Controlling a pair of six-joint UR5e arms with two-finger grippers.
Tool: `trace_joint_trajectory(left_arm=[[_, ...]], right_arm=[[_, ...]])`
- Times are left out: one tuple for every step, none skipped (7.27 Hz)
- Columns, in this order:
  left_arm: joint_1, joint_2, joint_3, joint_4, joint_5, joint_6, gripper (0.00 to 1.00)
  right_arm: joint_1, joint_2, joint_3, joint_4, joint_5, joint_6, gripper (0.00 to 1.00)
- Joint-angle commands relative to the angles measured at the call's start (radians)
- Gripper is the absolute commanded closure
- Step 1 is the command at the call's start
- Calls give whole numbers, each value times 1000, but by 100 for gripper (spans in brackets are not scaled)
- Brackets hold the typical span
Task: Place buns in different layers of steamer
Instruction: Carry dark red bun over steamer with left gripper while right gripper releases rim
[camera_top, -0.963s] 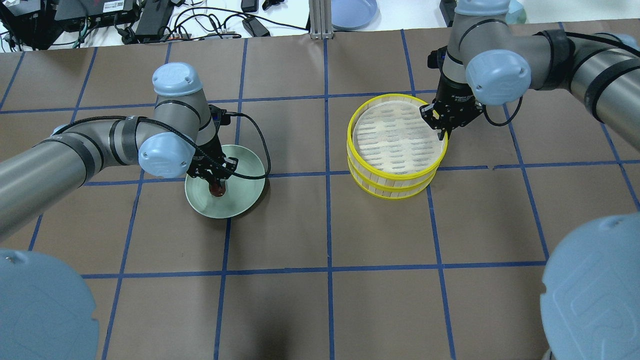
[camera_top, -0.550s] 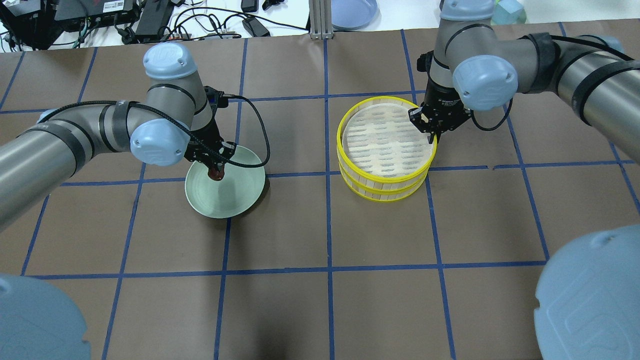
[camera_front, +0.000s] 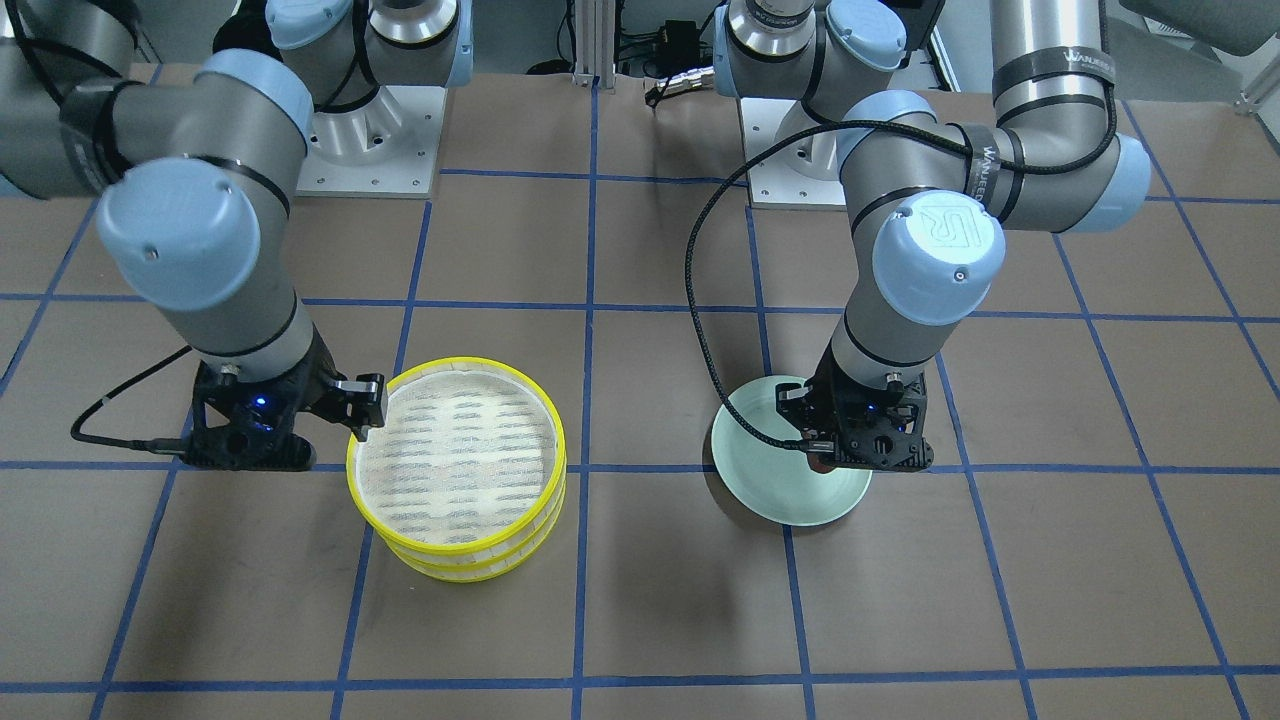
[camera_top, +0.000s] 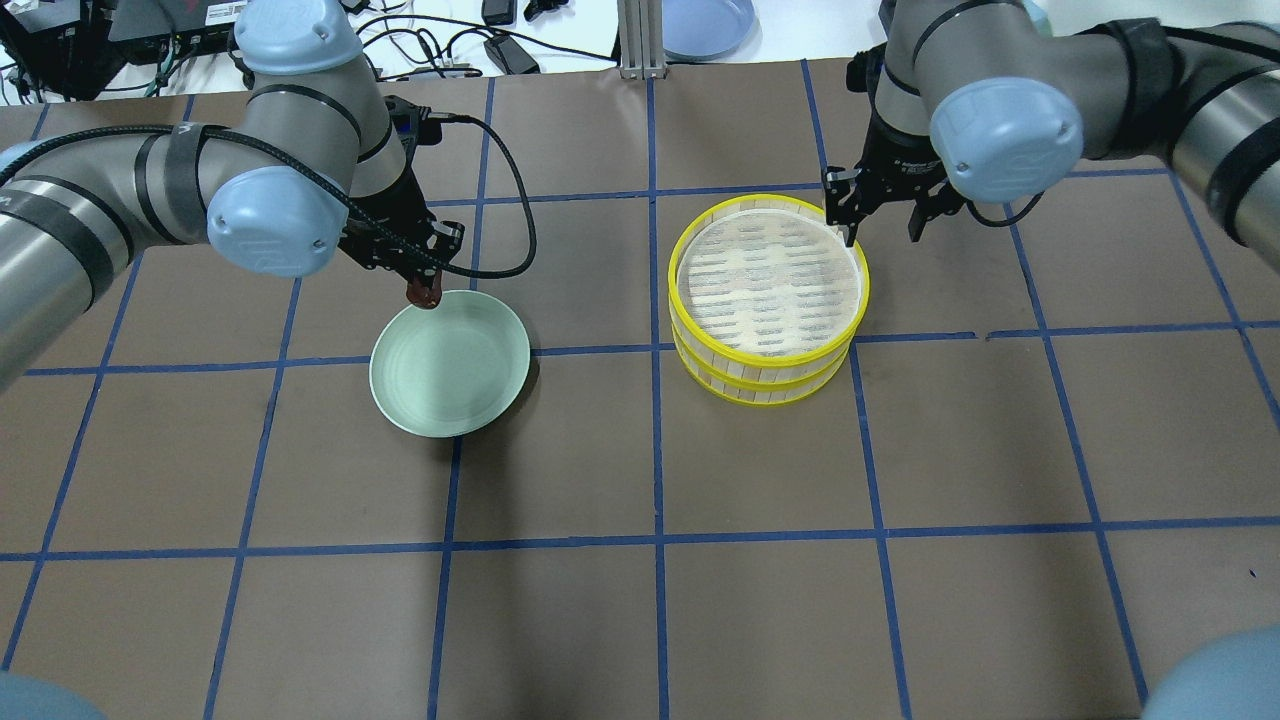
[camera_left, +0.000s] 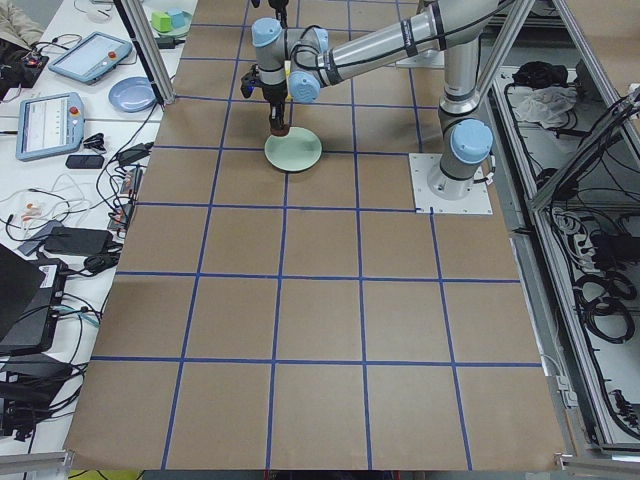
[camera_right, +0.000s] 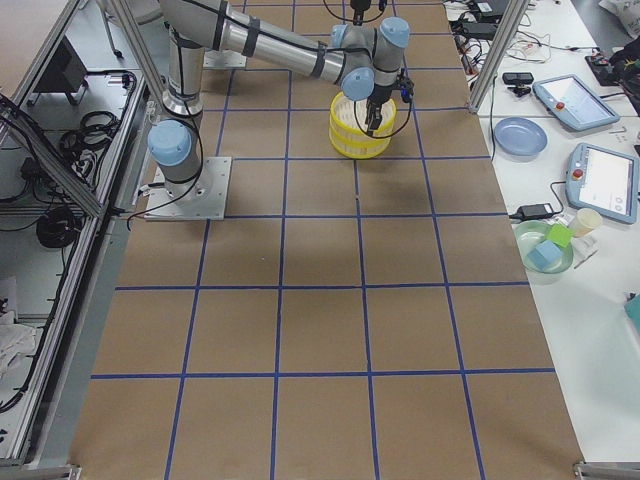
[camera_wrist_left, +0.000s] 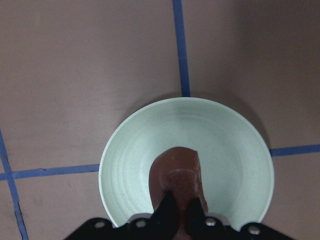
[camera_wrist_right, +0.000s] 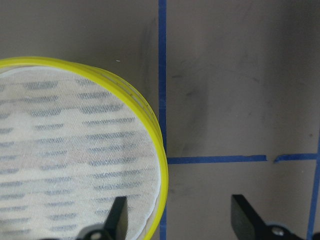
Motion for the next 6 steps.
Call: trace_joint_trajectory(left_arm=[[-109,25,30,-6,-39,-182,100],[-178,19,44,-3,-44,-300,100],[-239,11,56,5,-50,-417,100],[-296,-7,79,22,-99,-568,100],[-328,-32,95,33,-145,-672,100],[-359,-61,99,87,-157,-759,100]], right_arm=[[-2,-154,-13,49,-1,-3,0],[0,-207,-48,125,4,-6,0],[1,-217,-96,233,5,2,0],[0,-220,-108,278,8,11,0],[-3,-231,-110,285,20,12,0],[-2,-231,-110,288,39,8,0]])
